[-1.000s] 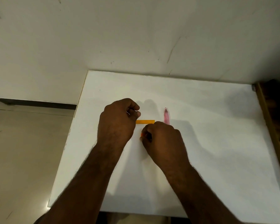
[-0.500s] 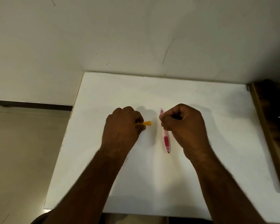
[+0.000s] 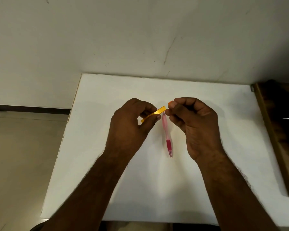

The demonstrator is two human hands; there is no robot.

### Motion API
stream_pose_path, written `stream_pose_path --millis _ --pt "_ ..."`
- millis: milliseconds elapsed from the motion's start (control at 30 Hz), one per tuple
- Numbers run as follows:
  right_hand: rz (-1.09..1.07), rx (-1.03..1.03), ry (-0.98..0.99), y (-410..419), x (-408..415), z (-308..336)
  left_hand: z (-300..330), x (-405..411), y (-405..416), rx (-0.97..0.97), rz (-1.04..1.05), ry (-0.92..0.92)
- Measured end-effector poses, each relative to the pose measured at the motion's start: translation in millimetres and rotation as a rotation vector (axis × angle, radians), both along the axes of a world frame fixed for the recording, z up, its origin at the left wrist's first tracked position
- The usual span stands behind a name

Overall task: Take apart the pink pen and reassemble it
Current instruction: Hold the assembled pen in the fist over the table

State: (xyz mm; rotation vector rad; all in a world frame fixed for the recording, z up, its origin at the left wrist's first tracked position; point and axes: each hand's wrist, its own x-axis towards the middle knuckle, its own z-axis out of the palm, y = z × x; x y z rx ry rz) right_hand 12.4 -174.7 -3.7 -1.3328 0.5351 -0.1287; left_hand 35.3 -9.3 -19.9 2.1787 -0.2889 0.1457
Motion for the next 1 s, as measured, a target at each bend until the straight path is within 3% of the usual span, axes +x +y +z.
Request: stream_pose_path --millis 333,733,900,1000 --pt "0.078 -0.274 -0.024 1 -1 -7 1 -2 1 0.005 -0.008 -0.031" --pt "0.227 -0.350 0.035 -8 0 -10 0 -1 6 0.154 -0.089 -0.094" --pt "0.257 -0.412 0.071 -7 0 -12 -3 -1 5 0.138 -0.056 0.009" --pt "0.292 -0.568 0.100 -1 0 -15 -9 0 4 0.179 0.047 0.157"
